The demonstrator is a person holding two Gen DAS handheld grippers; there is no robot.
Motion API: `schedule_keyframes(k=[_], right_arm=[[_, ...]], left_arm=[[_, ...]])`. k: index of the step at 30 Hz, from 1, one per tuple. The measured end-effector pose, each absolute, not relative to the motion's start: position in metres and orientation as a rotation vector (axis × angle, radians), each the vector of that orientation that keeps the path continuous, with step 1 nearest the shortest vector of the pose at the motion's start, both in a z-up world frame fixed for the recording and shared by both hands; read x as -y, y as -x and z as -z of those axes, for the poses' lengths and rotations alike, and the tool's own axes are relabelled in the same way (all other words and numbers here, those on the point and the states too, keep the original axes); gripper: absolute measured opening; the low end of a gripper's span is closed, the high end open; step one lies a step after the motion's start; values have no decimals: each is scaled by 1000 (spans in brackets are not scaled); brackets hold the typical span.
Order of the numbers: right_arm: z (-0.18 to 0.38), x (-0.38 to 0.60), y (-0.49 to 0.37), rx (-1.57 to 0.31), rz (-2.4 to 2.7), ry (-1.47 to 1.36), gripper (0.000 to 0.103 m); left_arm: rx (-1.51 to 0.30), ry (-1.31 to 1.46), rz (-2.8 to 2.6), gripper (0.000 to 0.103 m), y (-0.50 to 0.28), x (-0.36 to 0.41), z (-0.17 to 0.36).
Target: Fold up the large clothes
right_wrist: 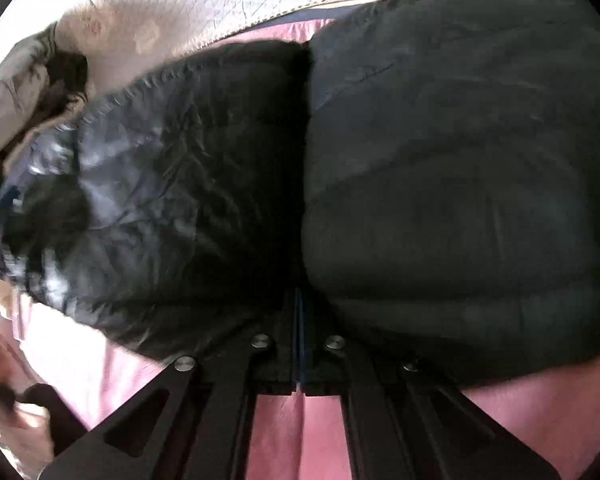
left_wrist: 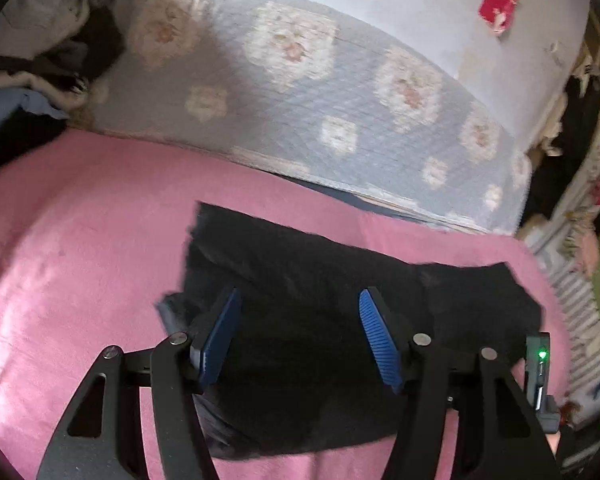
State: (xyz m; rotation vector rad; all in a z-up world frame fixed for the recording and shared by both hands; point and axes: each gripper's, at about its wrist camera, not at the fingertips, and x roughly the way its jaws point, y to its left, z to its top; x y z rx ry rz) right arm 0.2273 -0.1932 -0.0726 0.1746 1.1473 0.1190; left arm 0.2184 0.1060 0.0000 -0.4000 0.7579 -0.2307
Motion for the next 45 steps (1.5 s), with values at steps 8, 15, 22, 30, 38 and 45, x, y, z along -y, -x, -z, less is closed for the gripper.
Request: schedule_keyframes(k=[8,15,22,30,38,45], right_arm=[[92,199,-203,-1115,-138,-211,0],[17,266,-114,-638,45,-306,96],[33,344,-112,-576,220,-559,103],[57,405,-176,-551,-51,-877,55],[-31,449,-168,-508,102,-745,22],[-127,423,-165,-515,232,-262,24]], left_arm=[[-755,360,229,60,-219,-92,-4],[-733,357,240,60,-212,-98,-12],[-699,344,231,70,-213,-95,-19],[-728,357,218,72,-222,-101,-9],[-769,358,246,72,-223,-95,5],[-816,295,337,71,-225,-59,16]])
